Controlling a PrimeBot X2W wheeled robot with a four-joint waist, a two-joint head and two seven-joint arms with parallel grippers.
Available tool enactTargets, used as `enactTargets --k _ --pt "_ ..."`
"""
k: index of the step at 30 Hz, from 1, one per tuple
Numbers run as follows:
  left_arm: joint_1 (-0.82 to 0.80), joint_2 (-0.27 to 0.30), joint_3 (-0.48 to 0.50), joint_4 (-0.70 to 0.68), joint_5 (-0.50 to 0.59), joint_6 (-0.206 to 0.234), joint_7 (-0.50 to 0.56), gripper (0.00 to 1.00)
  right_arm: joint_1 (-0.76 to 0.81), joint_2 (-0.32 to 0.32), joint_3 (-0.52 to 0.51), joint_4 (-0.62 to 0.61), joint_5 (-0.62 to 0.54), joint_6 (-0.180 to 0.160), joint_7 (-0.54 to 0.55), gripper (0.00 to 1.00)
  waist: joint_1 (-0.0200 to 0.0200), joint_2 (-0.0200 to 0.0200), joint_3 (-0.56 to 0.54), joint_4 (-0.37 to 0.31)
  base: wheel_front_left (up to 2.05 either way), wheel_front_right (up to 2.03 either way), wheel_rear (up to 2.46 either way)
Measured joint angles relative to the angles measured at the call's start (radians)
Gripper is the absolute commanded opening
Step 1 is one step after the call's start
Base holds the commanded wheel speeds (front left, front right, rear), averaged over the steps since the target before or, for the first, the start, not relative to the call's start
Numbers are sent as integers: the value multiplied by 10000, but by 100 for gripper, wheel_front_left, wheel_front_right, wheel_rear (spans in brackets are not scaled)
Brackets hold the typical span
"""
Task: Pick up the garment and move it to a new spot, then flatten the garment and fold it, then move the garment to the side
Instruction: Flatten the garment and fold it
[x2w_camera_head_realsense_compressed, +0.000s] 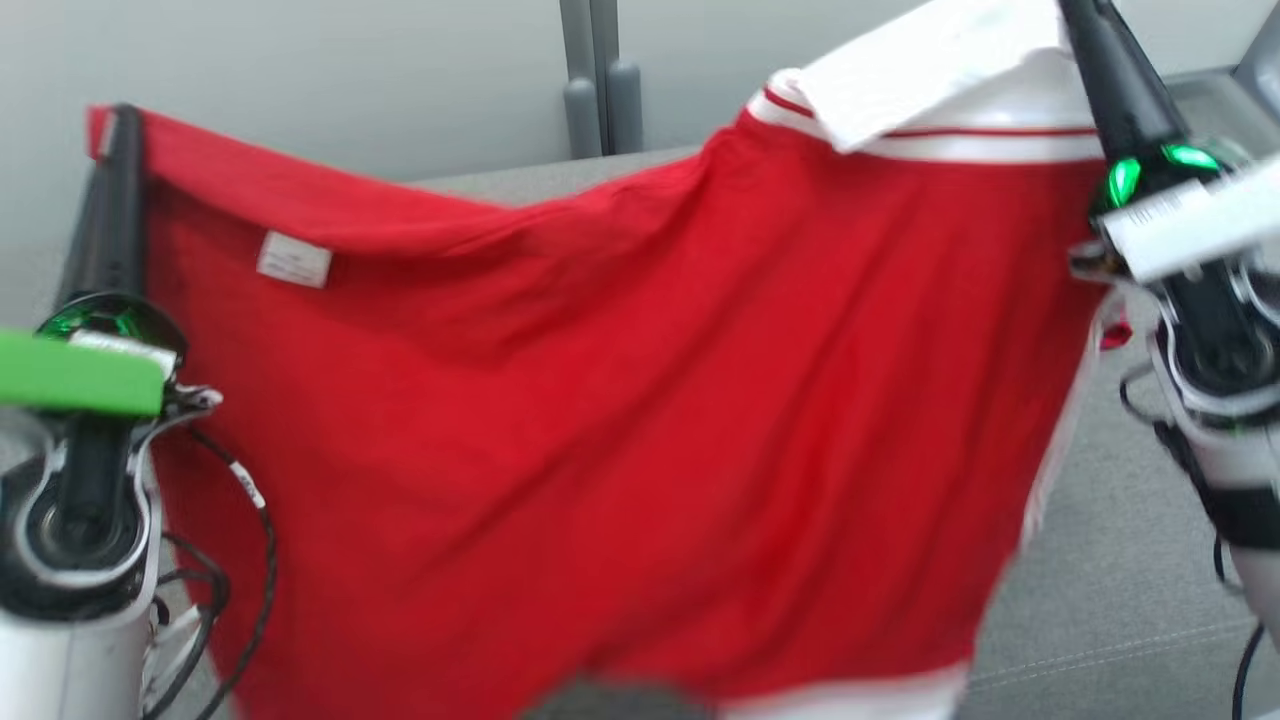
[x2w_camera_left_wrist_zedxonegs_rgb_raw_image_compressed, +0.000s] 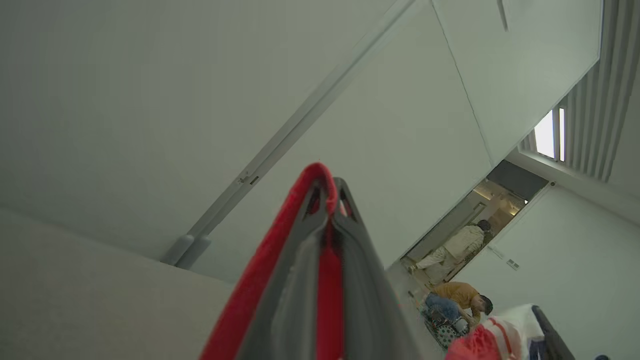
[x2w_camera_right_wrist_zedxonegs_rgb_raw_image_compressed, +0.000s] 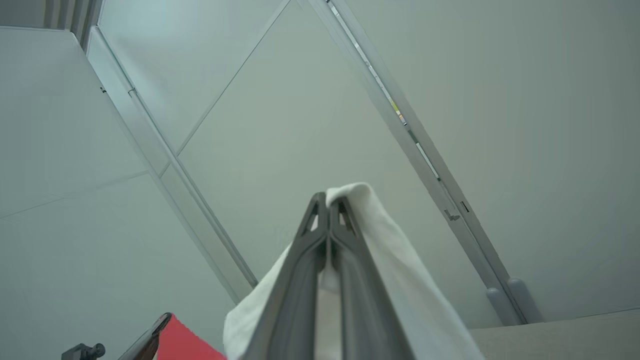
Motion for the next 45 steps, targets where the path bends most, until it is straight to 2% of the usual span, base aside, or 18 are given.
enactTargets --k 3,5,8,11,14,19,24,27,30,35,45 --pt "-561 38 -245 1691 489 -10 316 0 -1342 84 362 1237 -491 -405 433 0 0 0 360 75 0 0 0" --pt "-1483 -33 -194 2552 966 -10 278 0 -2696 309 163 1745 -941 -644 362 0 0 0 606 135 0 0 0" --pt "-3736 -525 274 2936 1256 -21 -224 0 -4795 857 -355 1918 -1147 -662 -201 0 1 0 893 265 0 0 0" --pt "-5036 -681 299 3210 1467 -52 -320 0 -5425 917 -332 2207 -1237 -443 -443 0 0 0 994 451 0 0 0" --pt "-4677 -621 46 3952 1866 -50 -65 0 -4717 848 169 2857 -1256 -307 -278 0 1 0 1008 539 0 0 0" --pt "-2773 -606 -291 5302 2215 -50 408 0 -2503 888 972 3756 -1120 -125 98 0 1 0 1169 445 0 0 0" --pt "-1060 -1126 -568 6403 2339 -50 502 0 -5 1131 1296 4487 -640 8 144 0 1 0 1448 345 0 0 0" --pt "-353 -1467 -652 7010 2449 -50 249 0 1225 1423 1469 4842 -416 299 -98 0 0 0 1579 295 0 0 0" --pt "-154 -1620 -516 7016 2429 -50 -146 0 1492 1632 1536 4826 -303 573 -374 0 0 0 1565 224 0 0 0" --pt "-58 -1737 -393 6656 2452 -96 -849 0 1615 1666 1513 4422 -244 828 -759 0 0 0 1344 128 0 0 0" --pt "1631 -1812 228 6048 2399 -228 -1877 0 2953 1055 1352 3133 -77 922 -1114 0 0 0 467 40 0 0 0"
